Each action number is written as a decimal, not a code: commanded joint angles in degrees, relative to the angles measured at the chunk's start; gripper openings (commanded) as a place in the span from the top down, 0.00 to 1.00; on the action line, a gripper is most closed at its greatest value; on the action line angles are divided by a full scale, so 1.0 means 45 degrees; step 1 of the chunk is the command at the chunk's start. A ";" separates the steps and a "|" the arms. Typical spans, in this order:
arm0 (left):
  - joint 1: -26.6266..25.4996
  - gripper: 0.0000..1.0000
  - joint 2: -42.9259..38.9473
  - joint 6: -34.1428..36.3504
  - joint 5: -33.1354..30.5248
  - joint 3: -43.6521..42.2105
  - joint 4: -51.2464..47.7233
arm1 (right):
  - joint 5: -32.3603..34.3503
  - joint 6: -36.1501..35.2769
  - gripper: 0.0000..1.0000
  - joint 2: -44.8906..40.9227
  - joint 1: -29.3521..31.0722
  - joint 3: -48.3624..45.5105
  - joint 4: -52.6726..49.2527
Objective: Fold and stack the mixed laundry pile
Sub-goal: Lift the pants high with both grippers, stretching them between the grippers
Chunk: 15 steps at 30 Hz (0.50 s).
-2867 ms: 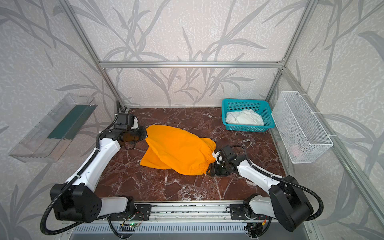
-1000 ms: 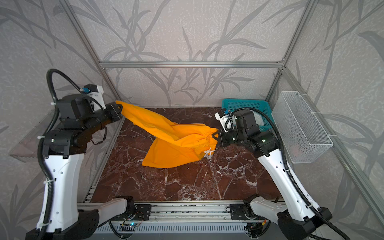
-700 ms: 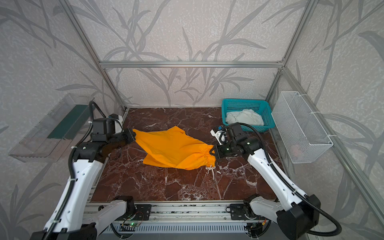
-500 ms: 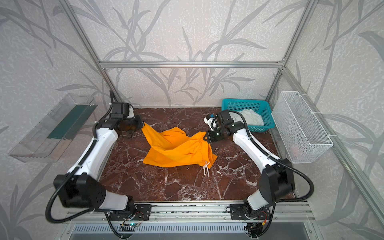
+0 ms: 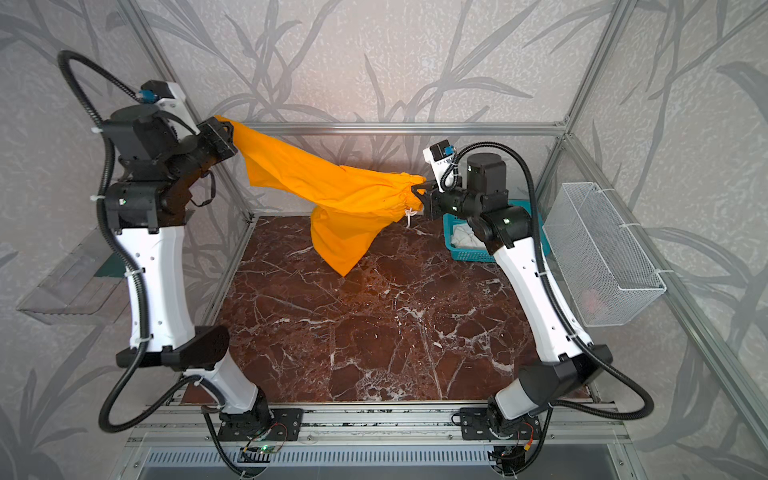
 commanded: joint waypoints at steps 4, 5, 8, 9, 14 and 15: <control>0.0031 1.00 -0.4097 0.0803 -0.0471 -0.5437 0.1676 | -0.0445 -0.1056 1.00 -0.2537 0.0014 -0.2131 -0.0267; 0.0022 1.00 -0.4521 0.0869 -0.0522 -0.5823 0.1668 | -0.0484 -0.1157 1.00 -0.2813 0.0058 -0.2349 -0.0544; 0.0033 1.00 -0.5366 0.0949 -0.0623 -0.6054 0.0860 | -0.0706 -0.1542 1.00 -0.3546 0.0218 -0.2709 -0.1622; 0.0024 1.00 -0.5506 0.0970 -0.0606 -0.5885 0.0473 | -0.0838 -0.1649 1.00 -0.3773 0.0306 -0.2715 -0.2010; 0.0026 1.00 -0.5770 0.0991 -0.0548 -0.4471 -0.1085 | -0.1615 -0.1967 1.00 -0.4753 0.0537 -0.2344 -0.3249; 0.0026 1.00 -0.5738 0.0994 -0.0523 -0.4078 -0.1355 | -0.1812 -0.1993 1.00 -0.4893 0.0537 -0.2226 -0.3434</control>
